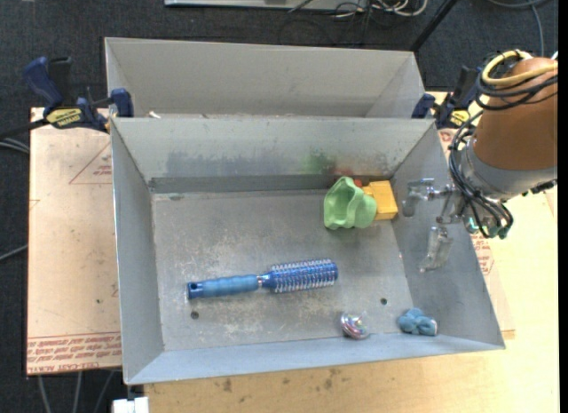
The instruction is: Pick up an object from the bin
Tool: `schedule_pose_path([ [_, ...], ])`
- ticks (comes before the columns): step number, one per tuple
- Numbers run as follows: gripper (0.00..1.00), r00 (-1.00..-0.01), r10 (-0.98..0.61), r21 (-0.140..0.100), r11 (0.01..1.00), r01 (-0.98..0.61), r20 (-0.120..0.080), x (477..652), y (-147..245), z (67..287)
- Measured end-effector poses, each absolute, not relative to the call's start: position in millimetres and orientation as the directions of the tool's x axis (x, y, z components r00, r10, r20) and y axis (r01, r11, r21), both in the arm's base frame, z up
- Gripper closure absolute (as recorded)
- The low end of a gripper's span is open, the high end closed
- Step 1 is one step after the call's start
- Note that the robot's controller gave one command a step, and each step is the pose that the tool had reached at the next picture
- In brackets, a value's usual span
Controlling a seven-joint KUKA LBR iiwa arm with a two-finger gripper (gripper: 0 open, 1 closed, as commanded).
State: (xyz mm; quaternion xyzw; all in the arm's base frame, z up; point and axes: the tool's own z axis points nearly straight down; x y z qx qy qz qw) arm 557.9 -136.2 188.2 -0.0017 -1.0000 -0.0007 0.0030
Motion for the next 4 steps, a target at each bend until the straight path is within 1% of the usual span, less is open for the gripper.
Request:
schedule_pose_path([
  [1,0.00,-0.987,-0.161,0.000,0.987,-0.161,-0.012,648.7,-79,71],
  [2,0.00,-0.991,-0.133,-0.004,0.991,-0.133,-0.007,644.2,-141,102],
  [3,0.00,-0.994,-0.105,-0.001,0.994,-0.105,-0.006,658.1,-152,102],
  [4,0.00,-0.988,-0.151,-0.001,0.989,-0.151,-0.010,658.2,-129,72],
])
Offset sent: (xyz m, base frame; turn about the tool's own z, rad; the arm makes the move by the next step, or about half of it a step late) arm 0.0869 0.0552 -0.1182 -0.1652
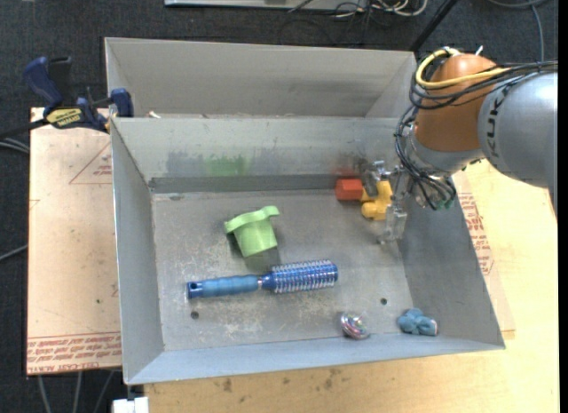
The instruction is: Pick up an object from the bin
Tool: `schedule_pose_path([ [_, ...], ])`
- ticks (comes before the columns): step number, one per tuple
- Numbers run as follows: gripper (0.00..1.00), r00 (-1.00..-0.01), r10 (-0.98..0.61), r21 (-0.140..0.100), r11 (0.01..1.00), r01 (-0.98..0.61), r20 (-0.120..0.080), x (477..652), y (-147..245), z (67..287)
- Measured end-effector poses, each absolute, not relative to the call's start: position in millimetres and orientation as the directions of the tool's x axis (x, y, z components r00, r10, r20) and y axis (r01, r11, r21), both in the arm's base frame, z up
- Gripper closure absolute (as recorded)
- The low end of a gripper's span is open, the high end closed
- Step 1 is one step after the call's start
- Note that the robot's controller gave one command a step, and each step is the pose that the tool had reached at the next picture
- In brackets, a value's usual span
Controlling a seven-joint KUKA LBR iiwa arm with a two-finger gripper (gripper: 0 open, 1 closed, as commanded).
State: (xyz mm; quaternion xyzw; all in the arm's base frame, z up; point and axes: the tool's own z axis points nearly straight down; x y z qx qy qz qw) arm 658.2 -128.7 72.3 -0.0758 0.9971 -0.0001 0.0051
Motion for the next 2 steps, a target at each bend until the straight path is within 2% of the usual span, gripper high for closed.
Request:
schedule_pose_path([
  [1,0.00,-0.998,-0.065,0.000,0.998,-0.065,-0.011,655.0,-150.5,73.5],
  [2,1.00,-0.998,-0.065,-0.001,0.998,-0.065,-0.008,654.6,-150.7,73.4],
])
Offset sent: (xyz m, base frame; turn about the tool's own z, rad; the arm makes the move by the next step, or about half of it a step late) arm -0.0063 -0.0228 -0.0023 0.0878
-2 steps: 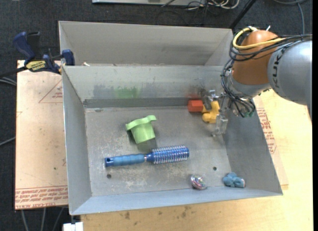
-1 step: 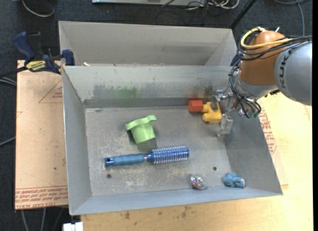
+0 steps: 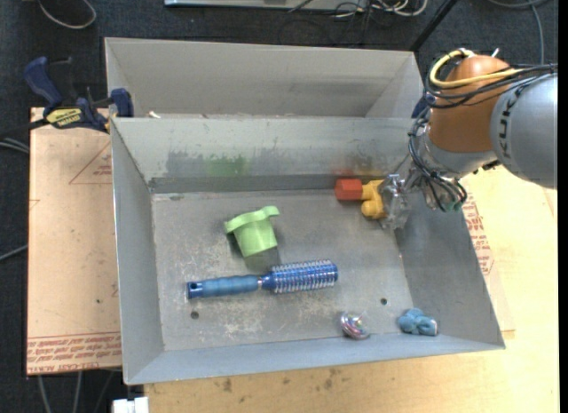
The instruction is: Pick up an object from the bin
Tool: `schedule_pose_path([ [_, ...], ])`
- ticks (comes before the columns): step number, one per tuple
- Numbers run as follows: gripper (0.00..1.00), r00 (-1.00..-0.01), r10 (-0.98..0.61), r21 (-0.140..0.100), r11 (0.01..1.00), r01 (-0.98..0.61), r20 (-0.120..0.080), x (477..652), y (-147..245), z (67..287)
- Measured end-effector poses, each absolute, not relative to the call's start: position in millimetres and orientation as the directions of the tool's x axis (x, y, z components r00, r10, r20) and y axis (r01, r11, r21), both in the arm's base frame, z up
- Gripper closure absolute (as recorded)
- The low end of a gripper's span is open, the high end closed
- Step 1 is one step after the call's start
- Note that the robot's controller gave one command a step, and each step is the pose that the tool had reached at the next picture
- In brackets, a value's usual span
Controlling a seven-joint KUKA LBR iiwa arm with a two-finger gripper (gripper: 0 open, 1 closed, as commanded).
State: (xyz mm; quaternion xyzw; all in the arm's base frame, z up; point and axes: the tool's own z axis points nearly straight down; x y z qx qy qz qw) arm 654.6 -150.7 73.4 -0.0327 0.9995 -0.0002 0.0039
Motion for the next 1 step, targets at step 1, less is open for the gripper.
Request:
schedule_pose_path([
  [1,1.00,-0.998,-0.067,-0.003,0.998,-0.067,-0.013,658.0,-150.6,152.5],
])
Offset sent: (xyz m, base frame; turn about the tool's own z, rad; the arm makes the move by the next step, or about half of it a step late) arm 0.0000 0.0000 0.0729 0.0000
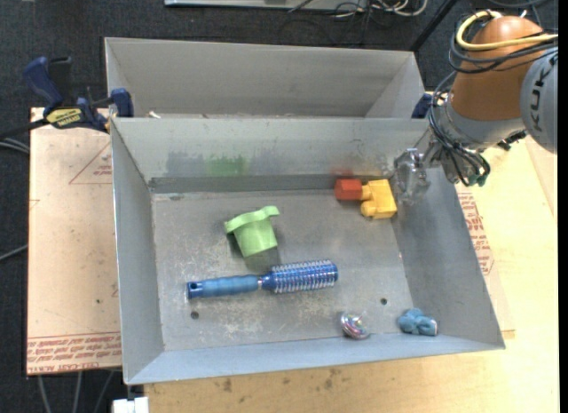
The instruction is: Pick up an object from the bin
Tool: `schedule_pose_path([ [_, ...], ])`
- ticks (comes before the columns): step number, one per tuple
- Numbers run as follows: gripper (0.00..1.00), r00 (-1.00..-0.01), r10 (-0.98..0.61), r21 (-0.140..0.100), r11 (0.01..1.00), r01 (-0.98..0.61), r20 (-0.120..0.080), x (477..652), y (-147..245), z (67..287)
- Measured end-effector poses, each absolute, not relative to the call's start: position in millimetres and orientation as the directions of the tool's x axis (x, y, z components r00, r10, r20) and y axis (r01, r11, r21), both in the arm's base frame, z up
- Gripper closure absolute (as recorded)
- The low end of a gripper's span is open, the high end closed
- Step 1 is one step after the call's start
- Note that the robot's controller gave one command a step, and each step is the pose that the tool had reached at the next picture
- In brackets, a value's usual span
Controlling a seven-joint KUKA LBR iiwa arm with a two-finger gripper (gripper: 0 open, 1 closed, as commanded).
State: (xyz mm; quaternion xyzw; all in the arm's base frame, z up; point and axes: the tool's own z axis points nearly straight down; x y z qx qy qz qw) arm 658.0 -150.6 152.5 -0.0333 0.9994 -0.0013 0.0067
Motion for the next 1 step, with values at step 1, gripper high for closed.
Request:
schedule_pose_path([
  [1,1.00,-0.998,-0.067,-0.001,0.998,-0.067,-0.006,659.3,-150.2,163.3],
])
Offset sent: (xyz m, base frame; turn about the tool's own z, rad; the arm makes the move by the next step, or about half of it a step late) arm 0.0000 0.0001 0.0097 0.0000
